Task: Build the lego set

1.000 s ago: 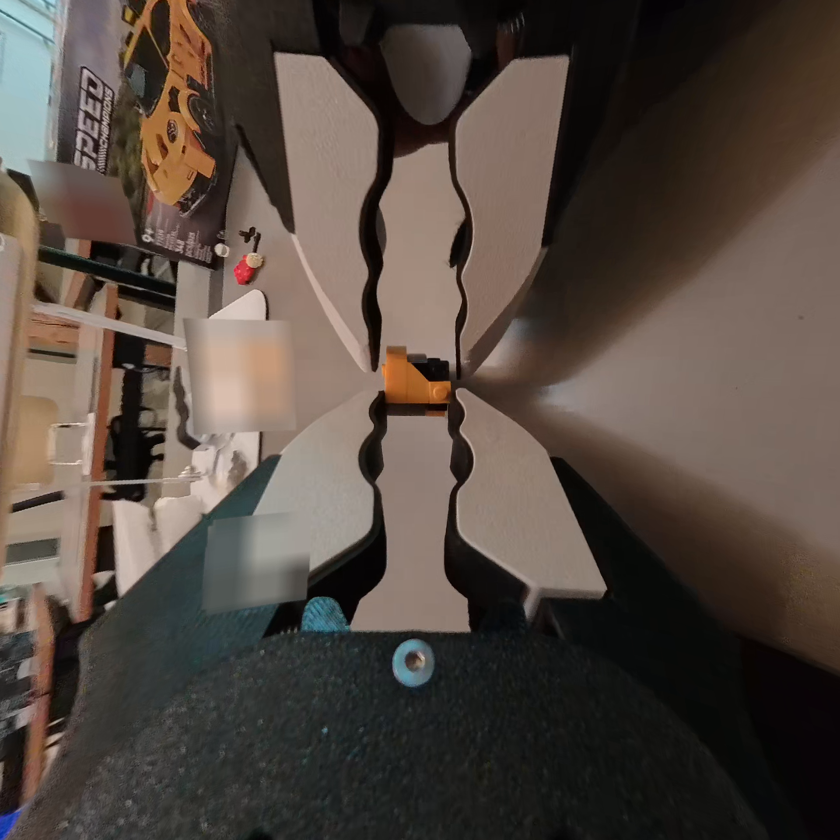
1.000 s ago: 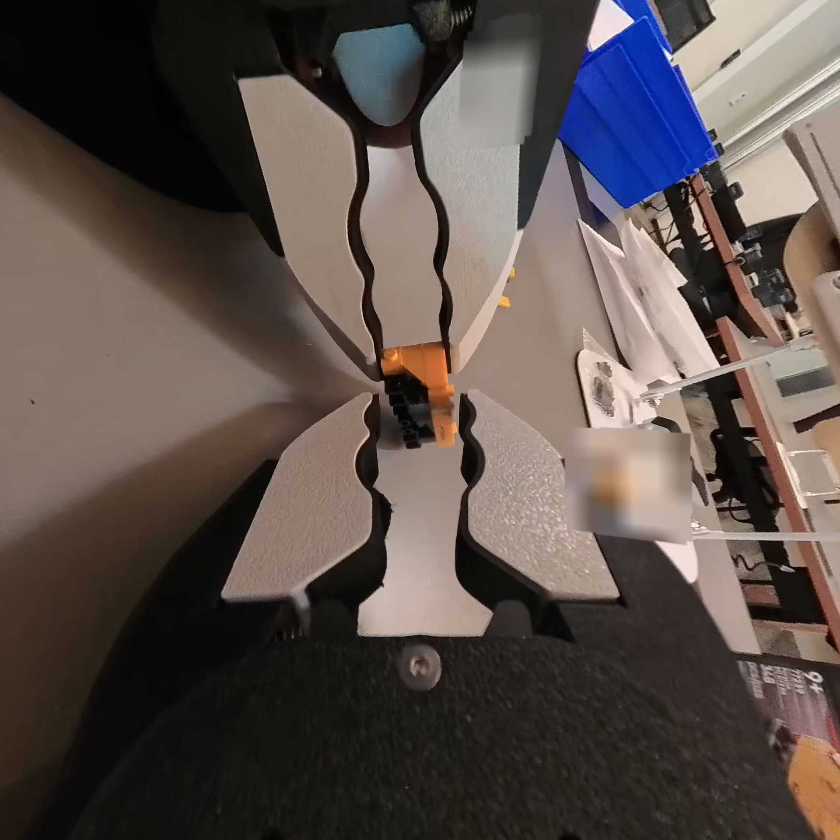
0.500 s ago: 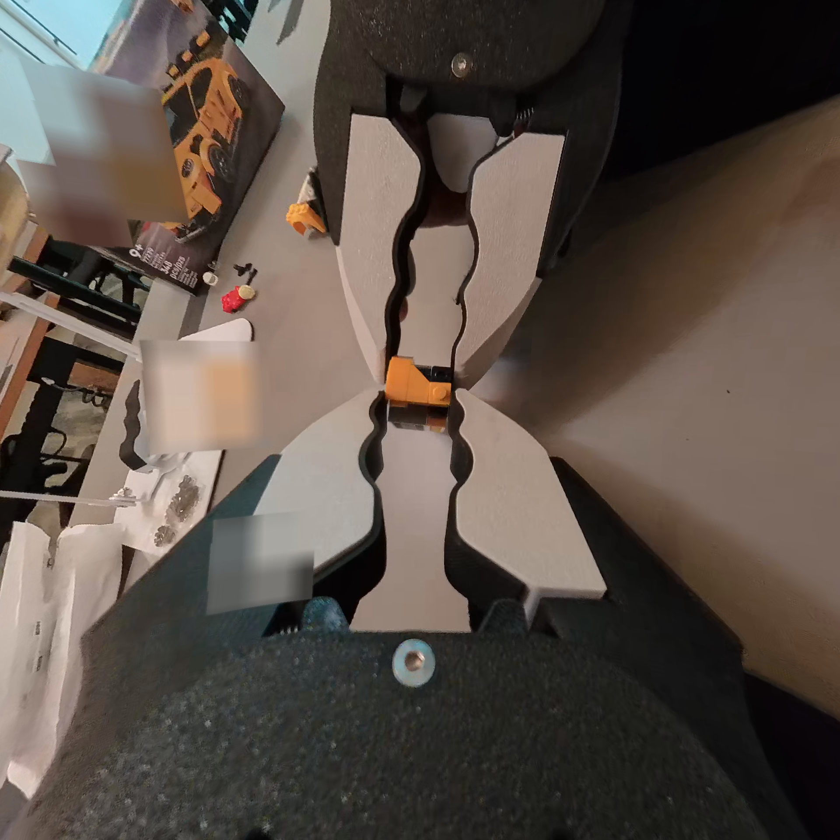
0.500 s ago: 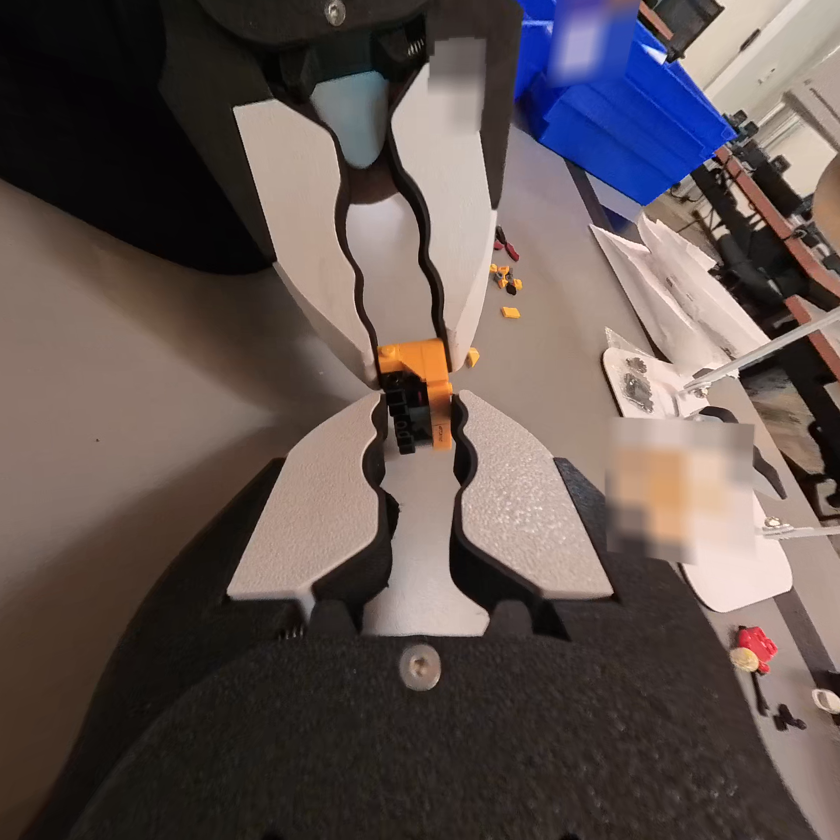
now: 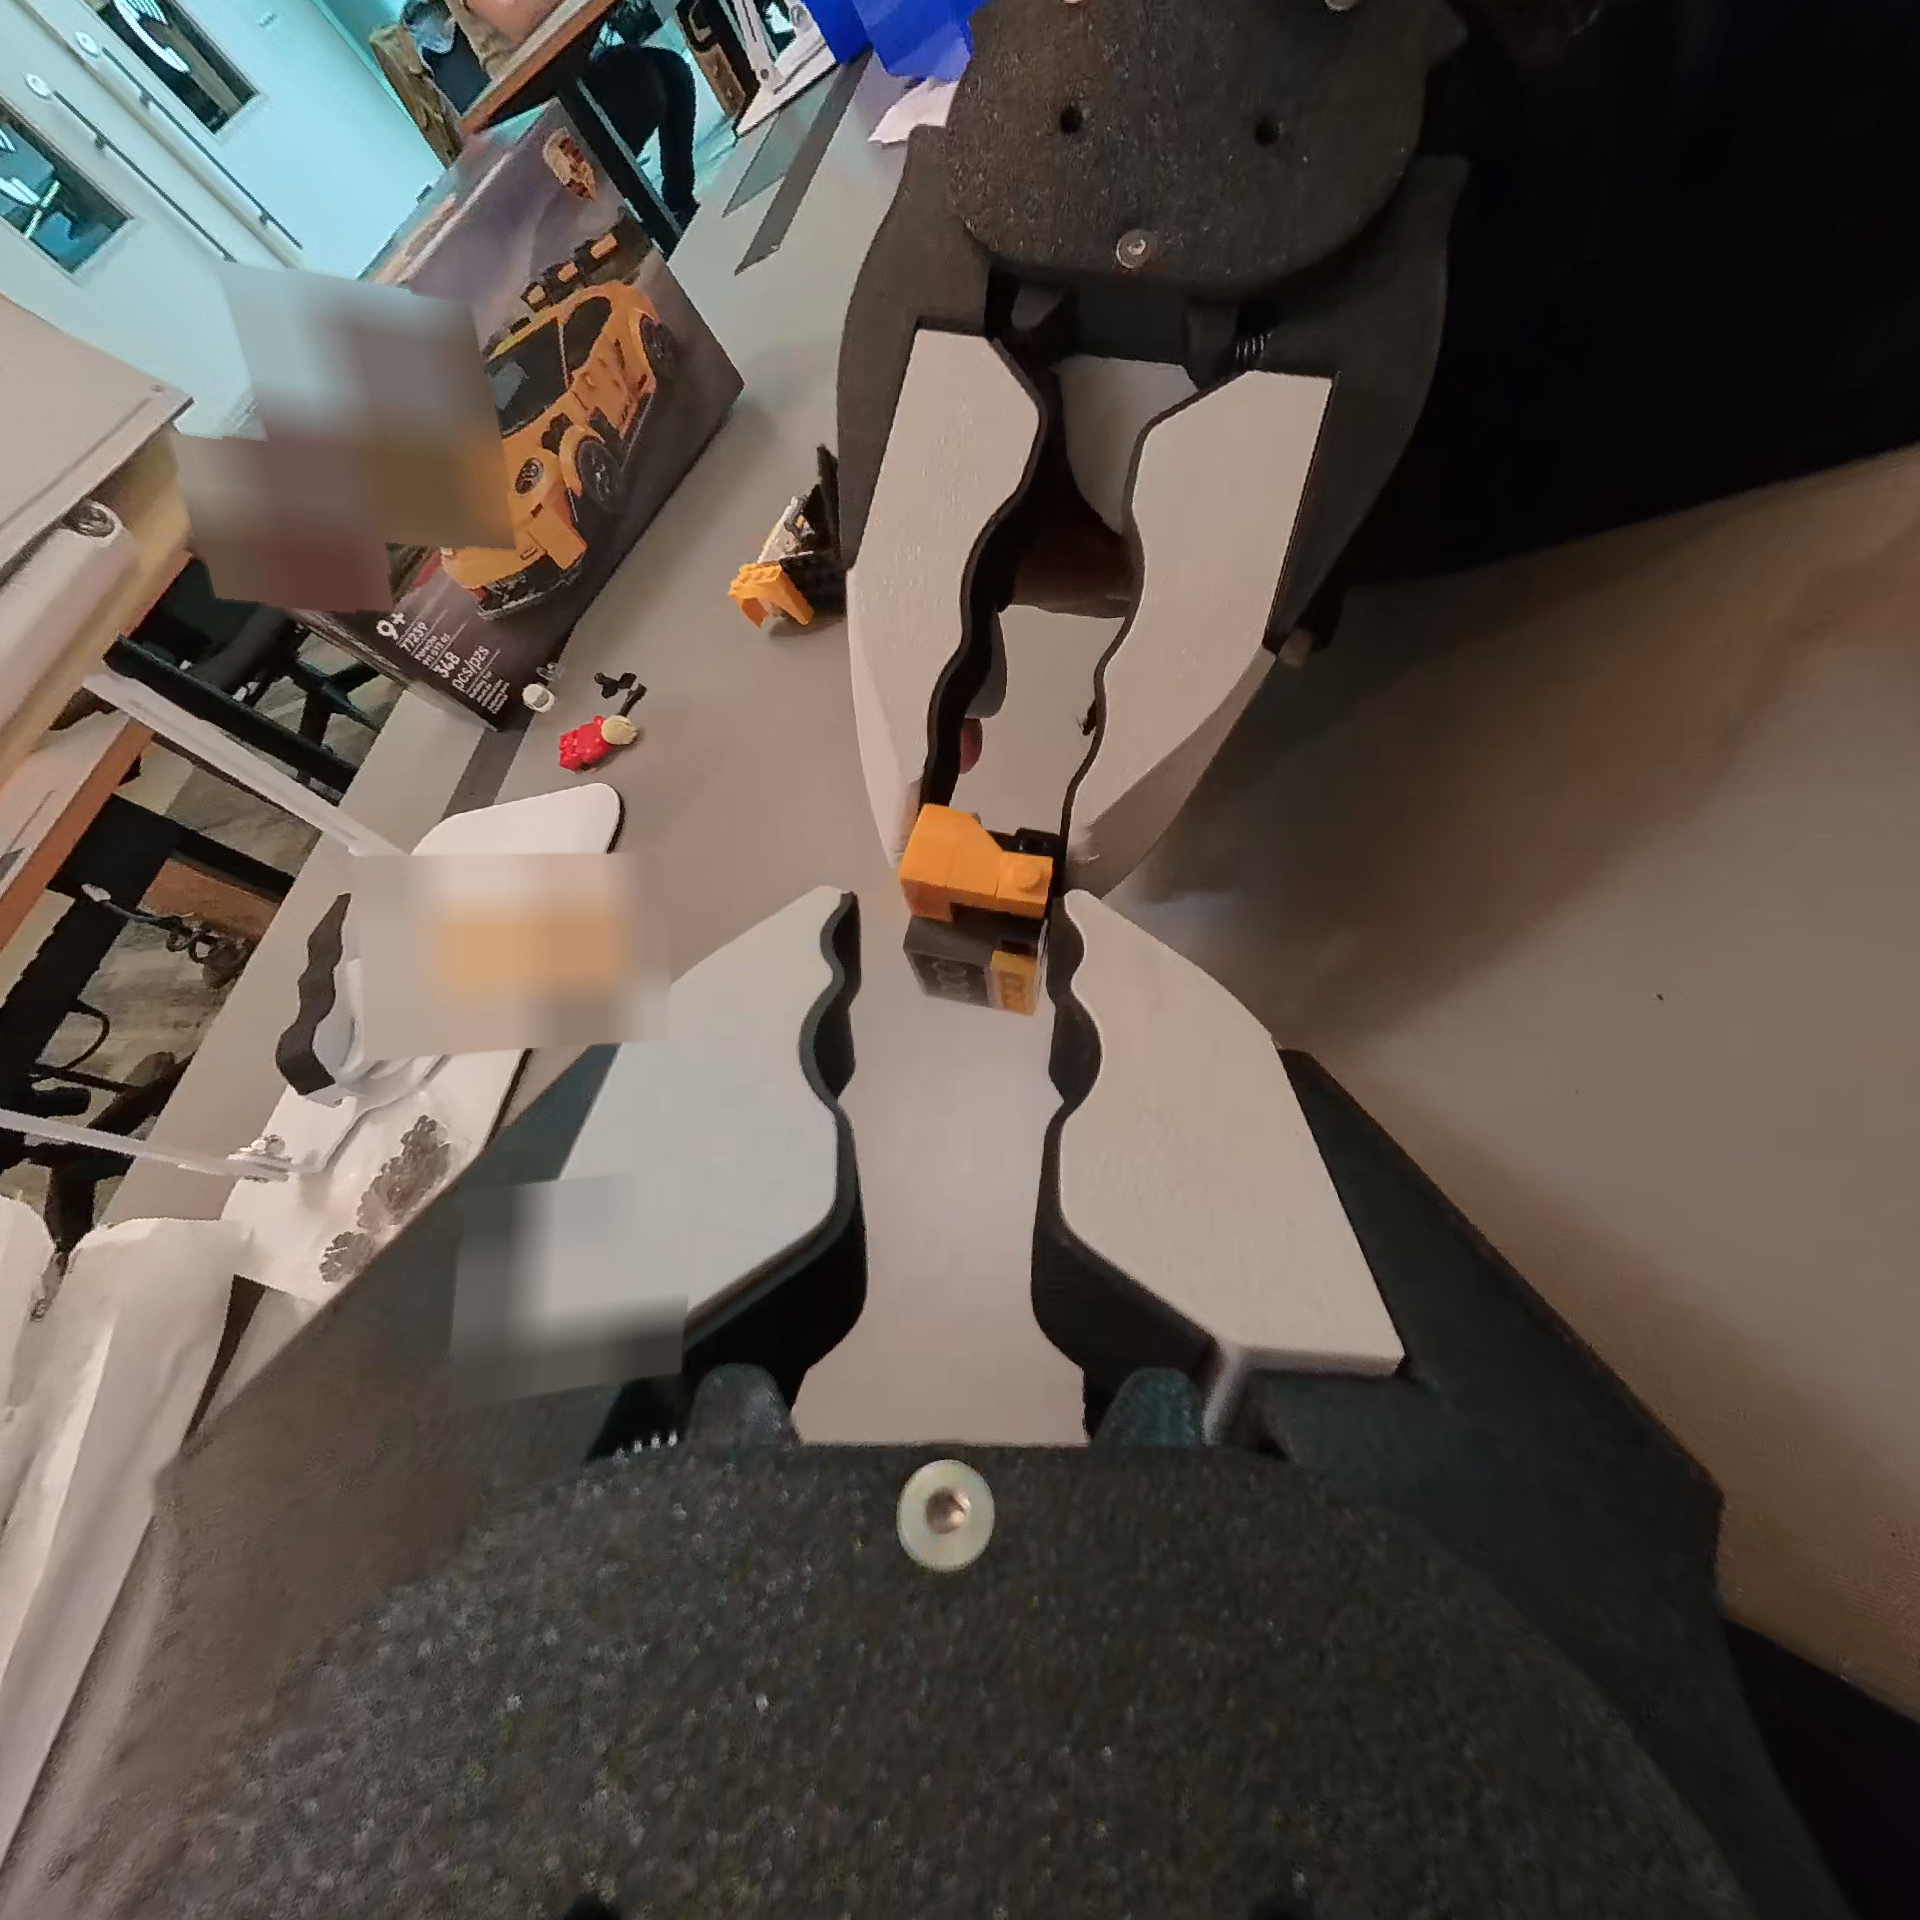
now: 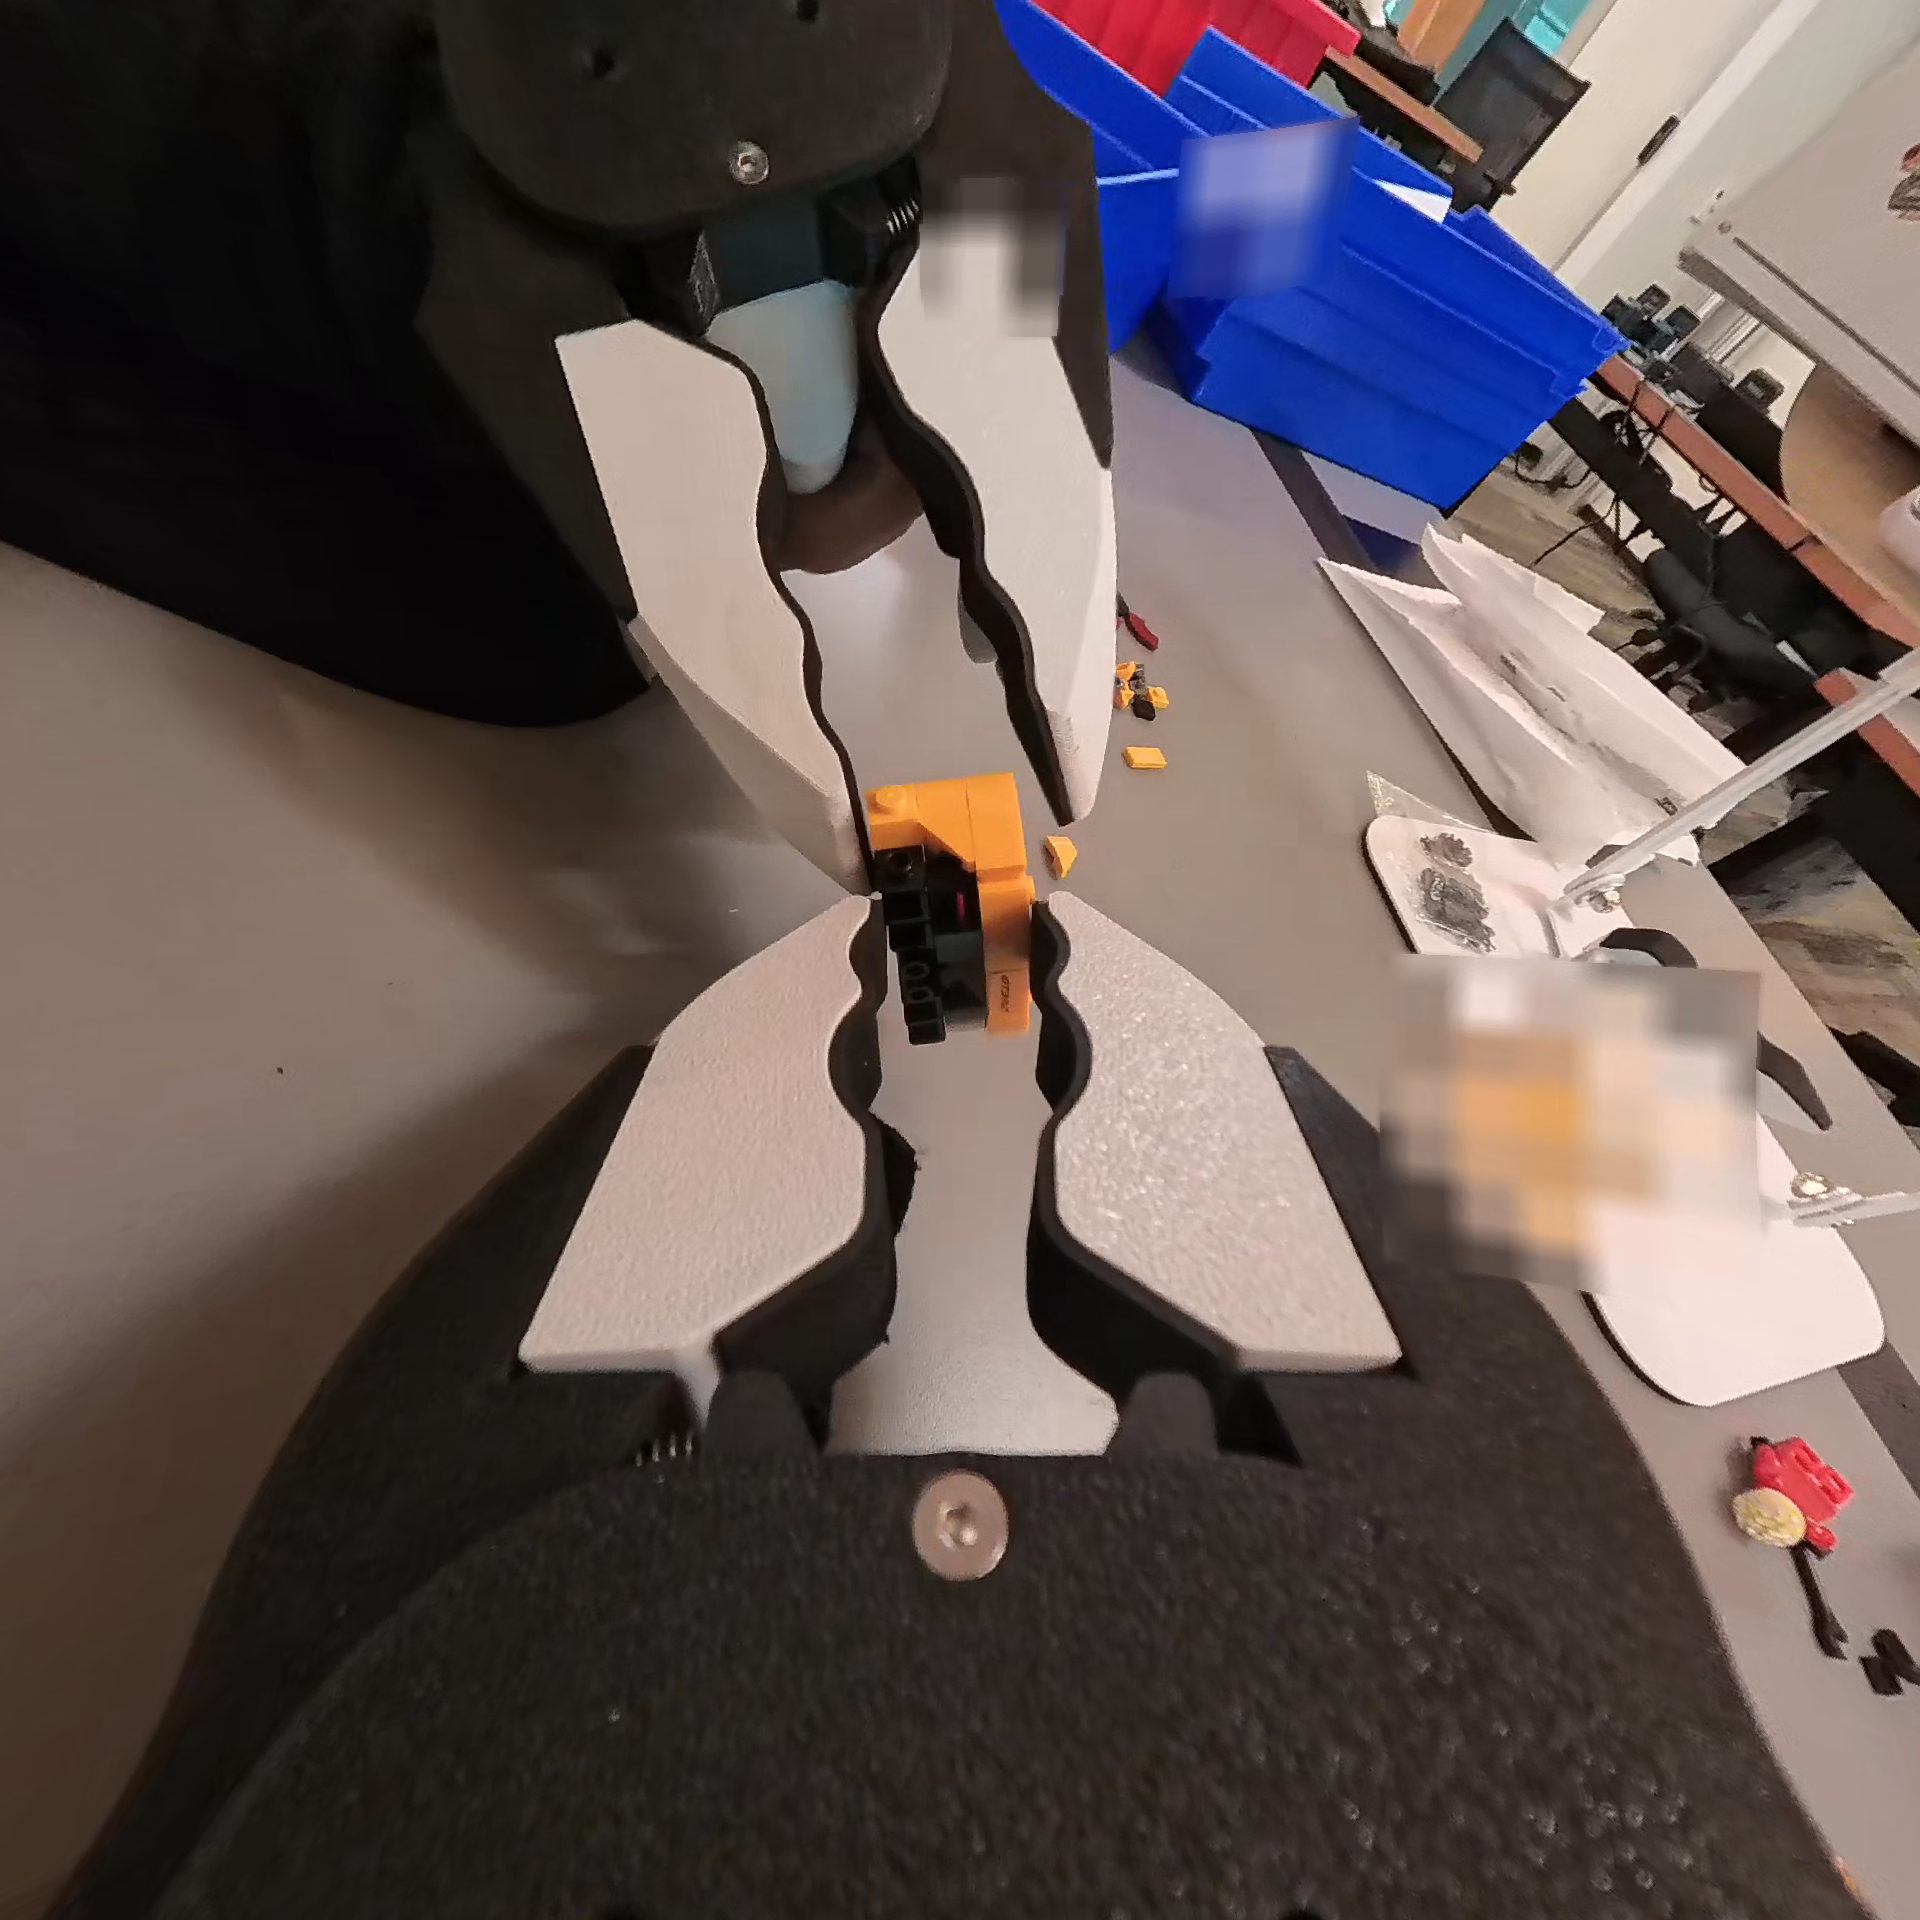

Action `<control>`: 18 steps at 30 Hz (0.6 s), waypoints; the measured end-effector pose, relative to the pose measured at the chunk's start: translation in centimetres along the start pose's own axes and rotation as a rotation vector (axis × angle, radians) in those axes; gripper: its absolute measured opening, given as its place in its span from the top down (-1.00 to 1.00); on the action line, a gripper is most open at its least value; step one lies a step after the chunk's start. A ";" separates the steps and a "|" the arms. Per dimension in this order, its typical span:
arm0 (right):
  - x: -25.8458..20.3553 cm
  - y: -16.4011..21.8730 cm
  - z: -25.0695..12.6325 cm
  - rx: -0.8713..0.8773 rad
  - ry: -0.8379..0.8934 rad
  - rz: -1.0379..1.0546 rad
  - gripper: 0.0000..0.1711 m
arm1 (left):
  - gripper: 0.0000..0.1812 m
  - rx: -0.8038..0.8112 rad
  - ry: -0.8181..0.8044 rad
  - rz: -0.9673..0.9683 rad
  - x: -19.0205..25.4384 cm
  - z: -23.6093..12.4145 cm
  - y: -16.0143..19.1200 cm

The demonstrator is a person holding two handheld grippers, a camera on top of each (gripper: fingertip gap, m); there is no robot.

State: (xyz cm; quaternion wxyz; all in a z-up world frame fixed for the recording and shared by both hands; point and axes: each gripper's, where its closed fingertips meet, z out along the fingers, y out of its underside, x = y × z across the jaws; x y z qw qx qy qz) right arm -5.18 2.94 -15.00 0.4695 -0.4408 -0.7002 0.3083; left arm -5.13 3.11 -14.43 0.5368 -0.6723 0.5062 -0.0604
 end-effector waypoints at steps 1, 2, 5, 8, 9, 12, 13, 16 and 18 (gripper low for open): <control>0.0 0.0 0.0 0.000 -0.003 0.002 0.70 | 0.63 0.003 0.005 -0.005 0.0 0.0 0.0; -0.1 0.0 0.0 0.000 -0.005 0.004 0.70 | 0.63 0.008 0.011 -0.010 0.1 0.0 -0.1; -0.3 0.0 0.0 -0.002 -0.017 0.004 0.70 | 0.68 0.042 0.043 -0.024 0.5 -0.2 -0.5; -0.6 0.1 0.0 -0.004 -0.039 0.005 0.69 | 0.72 0.072 0.086 -0.026 1.0 -0.4 -0.8; -0.8 0.1 0.0 -0.004 -0.051 0.006 0.70 | 0.72 0.079 0.104 -0.029 1.1 -0.5 -0.8; -1.2 -0.1 0.0 0.004 -0.079 0.016 0.70 | 0.73 0.102 0.142 -0.039 1.5 -0.8 -0.9; -1.4 -0.1 -0.1 0.009 -0.092 0.024 0.70 | 0.73 0.108 0.154 -0.040 1.6 -0.8 -1.0; -1.8 -0.1 -0.1 0.004 -0.119 0.032 0.70 | 0.73 0.112 0.180 -0.037 2.0 -0.9 -1.0; -2.0 0.1 -0.1 -0.005 -0.131 0.026 0.70 | 0.73 0.110 0.190 -0.024 2.2 -0.9 -0.9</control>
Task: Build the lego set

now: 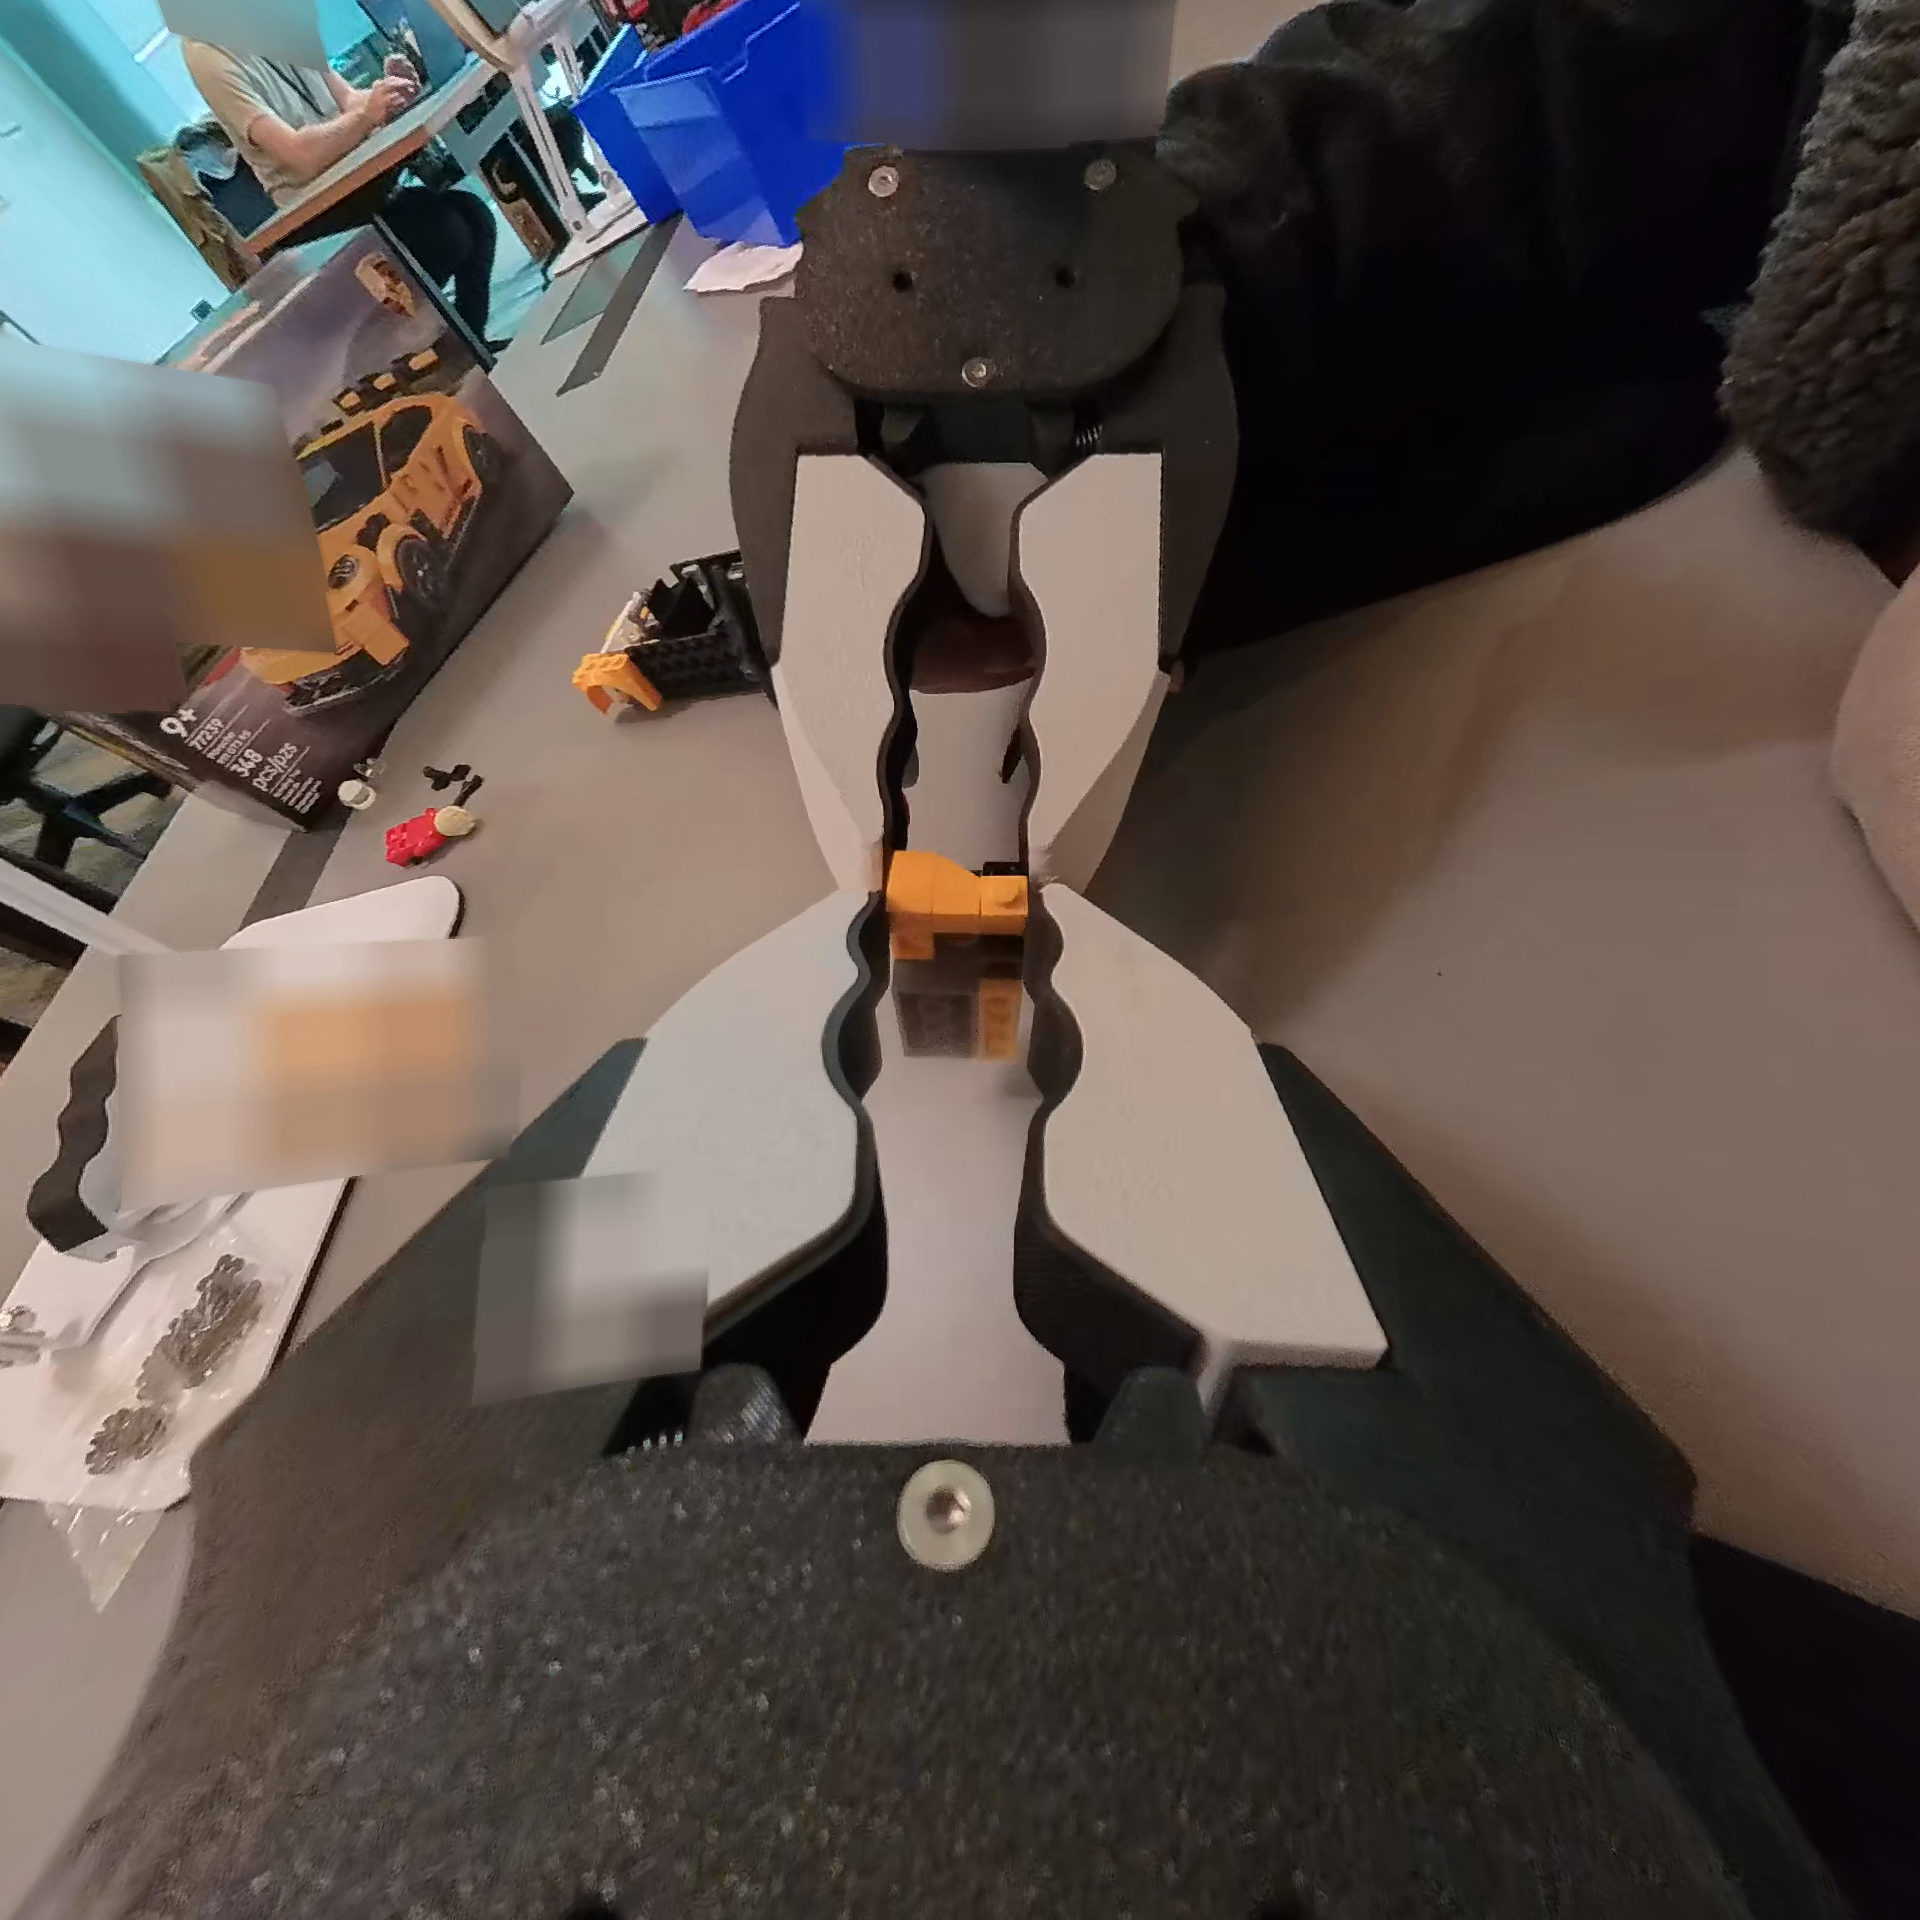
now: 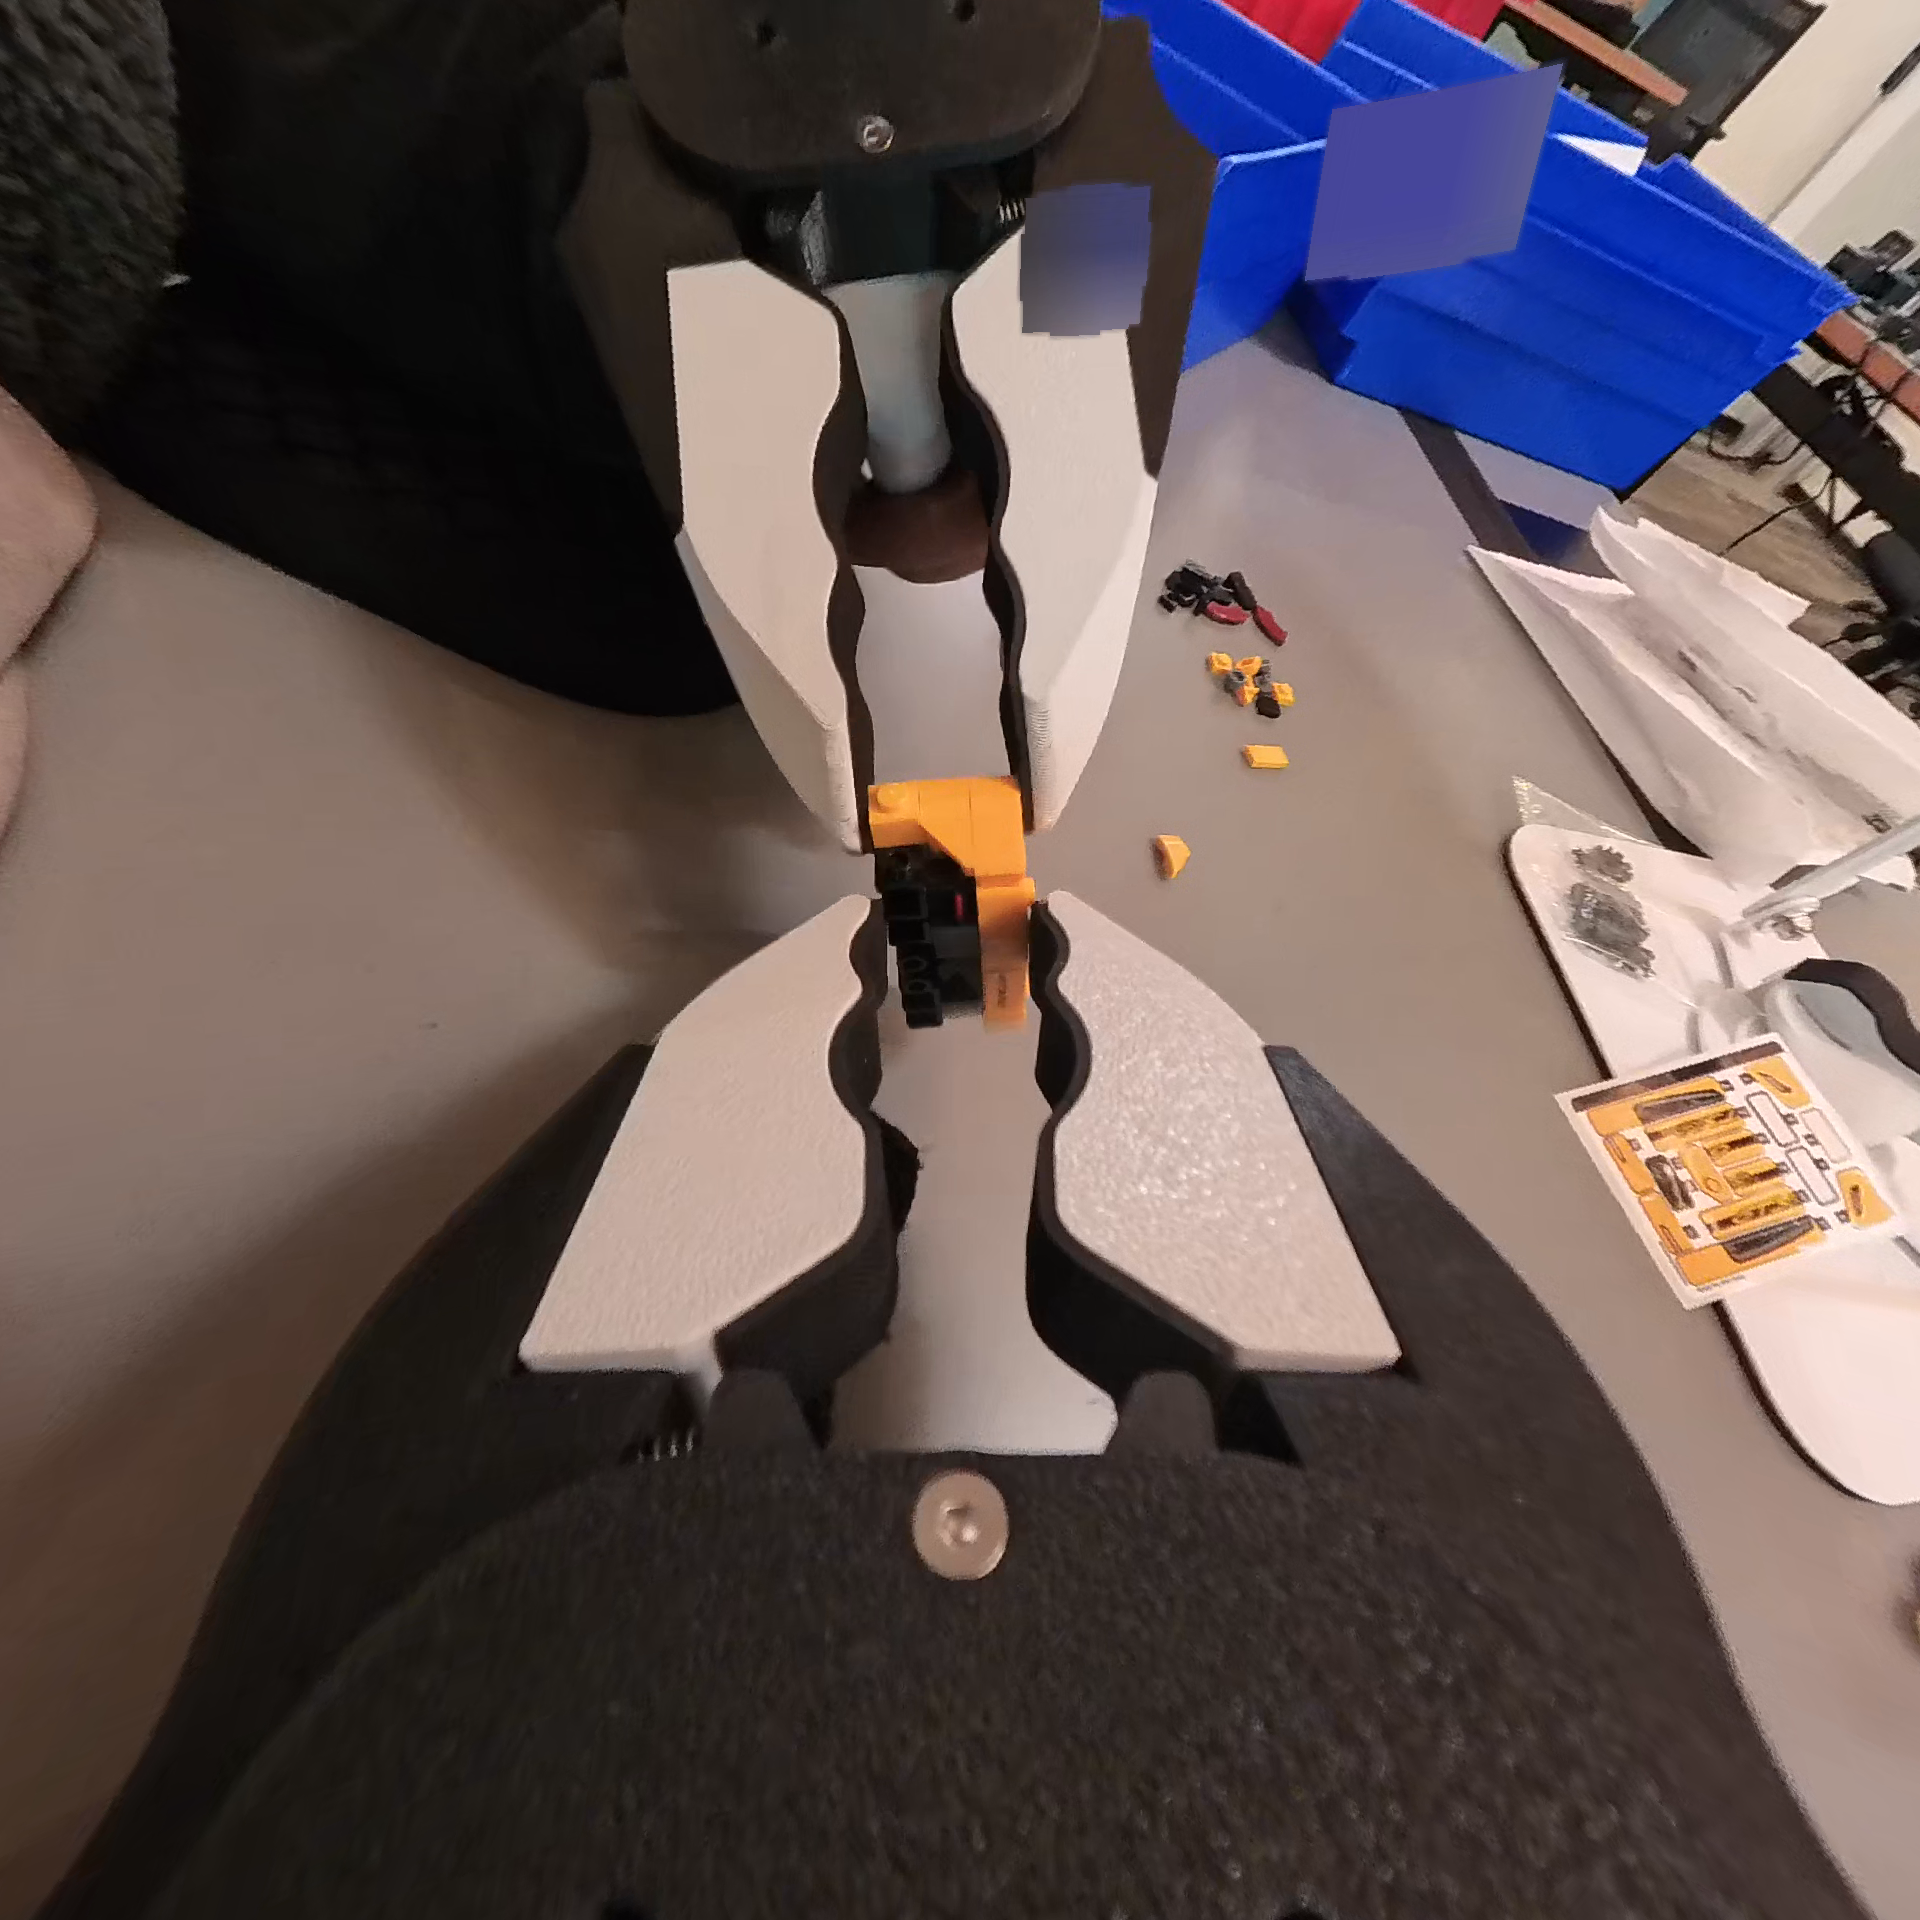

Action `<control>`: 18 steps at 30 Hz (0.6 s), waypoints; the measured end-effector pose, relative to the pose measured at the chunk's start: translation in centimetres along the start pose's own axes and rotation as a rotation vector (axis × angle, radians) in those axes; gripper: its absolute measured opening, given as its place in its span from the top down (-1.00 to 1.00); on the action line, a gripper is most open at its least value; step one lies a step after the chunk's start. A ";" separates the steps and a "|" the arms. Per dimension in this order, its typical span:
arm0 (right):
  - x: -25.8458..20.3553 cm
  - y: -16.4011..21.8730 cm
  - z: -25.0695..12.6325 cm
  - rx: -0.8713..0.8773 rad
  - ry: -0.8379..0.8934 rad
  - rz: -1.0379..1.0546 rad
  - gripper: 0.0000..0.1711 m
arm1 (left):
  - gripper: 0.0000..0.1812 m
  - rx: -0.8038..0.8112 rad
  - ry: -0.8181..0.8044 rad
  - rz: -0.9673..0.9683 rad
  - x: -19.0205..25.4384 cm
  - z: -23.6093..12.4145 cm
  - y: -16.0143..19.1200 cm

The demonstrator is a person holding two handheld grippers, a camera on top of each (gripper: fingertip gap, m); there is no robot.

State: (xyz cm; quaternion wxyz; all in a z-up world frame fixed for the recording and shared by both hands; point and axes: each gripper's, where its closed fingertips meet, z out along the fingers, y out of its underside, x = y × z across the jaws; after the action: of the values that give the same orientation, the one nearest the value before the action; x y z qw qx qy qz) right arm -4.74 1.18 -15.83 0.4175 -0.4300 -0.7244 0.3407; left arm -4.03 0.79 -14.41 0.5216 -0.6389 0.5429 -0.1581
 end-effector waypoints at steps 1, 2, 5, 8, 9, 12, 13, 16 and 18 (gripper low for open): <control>-0.1 0.0 0.0 -0.003 -0.004 -0.004 0.70 | 0.73 0.000 0.005 0.004 0.1 0.0 0.0; -0.2 0.0 0.0 -0.004 -0.006 -0.008 0.70 | 0.73 0.003 0.010 0.006 0.2 0.0 0.0; -0.3 -0.1 0.0 0.000 -0.008 -0.017 0.70 | 0.72 0.017 0.018 0.007 0.3 0.0 -0.1; -0.5 0.0 0.1 -0.010 -0.018 -0.029 0.69 | 0.72 0.022 0.033 0.013 0.6 0.0 0.0; -0.6 0.1 0.1 -0.013 -0.022 -0.033 0.69 | 0.72 0.023 0.039 0.014 0.7 0.1 0.0; -0.8 0.1 0.2 -0.013 -0.036 -0.030 0.69 | 0.72 0.035 0.057 0.004 0.9 0.1 0.0; -0.8 0.0 0.1 -0.010 -0.038 -0.027 0.69 | 0.72 0.041 0.061 -0.002 0.9 0.0 0.0; -0.5 -0.3 -0.1 0.013 -0.035 0.004 0.69 | 0.73 0.074 0.066 -0.064 0.5 -0.1 -0.4; -0.5 -0.6 -0.3 0.033 -0.045 0.030 0.69 | 0.73 0.098 0.081 -0.103 0.5 -0.3 -0.7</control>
State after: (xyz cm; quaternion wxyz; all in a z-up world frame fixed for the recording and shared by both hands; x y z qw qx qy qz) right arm -4.56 0.53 -15.32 0.4031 -0.4262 -0.7213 0.3684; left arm -3.70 0.15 -13.91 0.5211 -0.6329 0.5214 -0.2369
